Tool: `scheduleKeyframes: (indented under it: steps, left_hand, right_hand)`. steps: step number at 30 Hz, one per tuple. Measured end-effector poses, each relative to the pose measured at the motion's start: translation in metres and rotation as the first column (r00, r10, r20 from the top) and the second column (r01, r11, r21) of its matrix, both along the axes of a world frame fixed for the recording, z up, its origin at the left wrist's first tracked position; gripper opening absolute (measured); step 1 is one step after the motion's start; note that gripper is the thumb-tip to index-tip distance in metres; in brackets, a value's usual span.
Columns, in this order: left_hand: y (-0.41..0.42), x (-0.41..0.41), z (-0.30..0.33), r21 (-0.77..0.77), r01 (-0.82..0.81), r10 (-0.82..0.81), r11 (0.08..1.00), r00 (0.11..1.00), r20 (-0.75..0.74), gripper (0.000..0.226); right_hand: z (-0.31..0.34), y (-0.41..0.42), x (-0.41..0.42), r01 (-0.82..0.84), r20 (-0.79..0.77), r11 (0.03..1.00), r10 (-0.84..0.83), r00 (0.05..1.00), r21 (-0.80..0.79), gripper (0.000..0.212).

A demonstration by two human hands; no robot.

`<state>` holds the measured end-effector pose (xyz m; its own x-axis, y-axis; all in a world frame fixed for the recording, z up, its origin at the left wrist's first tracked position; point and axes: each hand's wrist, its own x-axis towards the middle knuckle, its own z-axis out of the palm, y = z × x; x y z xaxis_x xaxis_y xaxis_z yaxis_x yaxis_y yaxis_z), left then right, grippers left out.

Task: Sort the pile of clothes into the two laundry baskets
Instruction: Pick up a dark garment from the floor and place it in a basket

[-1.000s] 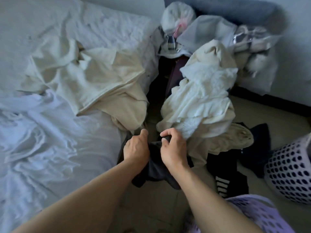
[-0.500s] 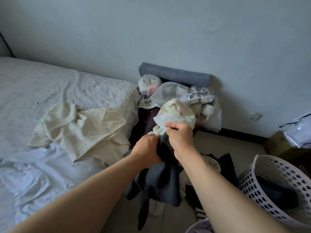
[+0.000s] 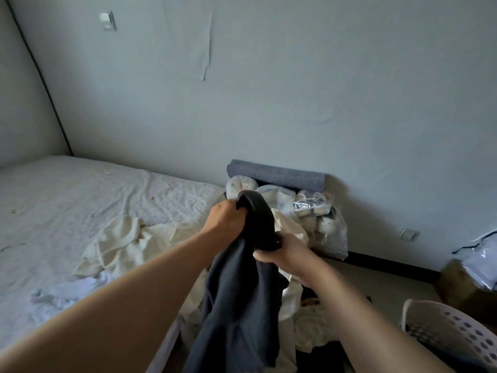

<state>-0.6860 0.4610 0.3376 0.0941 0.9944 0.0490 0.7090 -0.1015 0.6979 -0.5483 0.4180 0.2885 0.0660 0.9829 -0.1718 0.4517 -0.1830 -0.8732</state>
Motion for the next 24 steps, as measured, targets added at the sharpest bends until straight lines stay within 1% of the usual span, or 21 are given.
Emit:
scheduleKeyframes:
  steps: [1,2,4,6,8,12,14,16,19,22,24]
  left_hand:
    - [-0.001,0.001,0.009,0.019,0.007,-0.007,1.000,1.000,-0.007,0.030]
    - [-0.003,0.002,0.016,0.041,0.011,-0.011,0.999,1.000,-0.014,0.030]
    - [-0.004,0.000,0.028,0.084,0.003,-0.002,0.996,1.000,-0.018,0.029]
    - [-0.006,-0.005,0.038,0.112,-0.010,0.011,0.994,1.000,-0.010,0.026]
    - [-0.008,-0.009,0.046,0.124,-0.019,0.022,0.992,0.999,-0.027,0.024]
    - [-0.014,-0.014,0.062,0.127,-0.006,0.010,0.992,0.999,-0.037,0.025]
    - [-0.017,-0.014,0.070,0.133,0.016,-0.014,0.991,1.000,-0.010,0.026]
    - [-0.019,-0.014,0.077,0.142,0.036,-0.042,0.989,0.998,0.038,0.025]
    - [-0.022,-0.013,0.085,0.111,0.035,-0.048,0.993,0.992,0.115,0.032]
    - [-0.030,-0.011,0.095,0.086,0.081,-0.094,0.993,0.982,0.166,0.037]
    - [-0.035,-0.009,0.102,0.064,0.154,-0.163,0.986,0.971,0.173,0.052]
  right_hand:
    - [0.004,0.000,0.000,0.032,0.057,0.998,-0.035,0.998,0.046,0.016]
    - [0.010,-0.001,0.001,0.088,0.066,0.991,-0.095,0.993,0.101,0.016]
    - [0.026,-0.001,0.002,0.218,-0.041,0.963,-0.214,0.976,0.160,0.015]
    - [0.048,-0.003,0.002,0.308,-0.127,0.940,-0.291,0.948,0.143,0.003]
    - [0.071,-0.004,0.002,0.362,-0.200,0.923,-0.333,0.922,0.130,0.013]
    - [0.114,-0.010,-0.005,0.433,-0.382,0.894,-0.364,0.850,0.113,0.027]
    - [0.134,-0.011,-0.009,0.464,-0.537,0.884,-0.363,0.761,0.060,0.028]
    - [0.151,-0.011,-0.011,0.475,-0.653,0.880,-0.350,0.672,0.016,0.025]
    - [0.171,-0.009,-0.014,0.454,-0.750,0.891,-0.314,0.583,-0.020,0.015]
    - [0.187,-0.008,-0.017,0.465,-0.797,0.885,-0.285,0.532,-0.006,0.006]
    - [0.193,-0.006,-0.022,0.482,-0.814,0.876,-0.276,0.510,0.005,0.005]
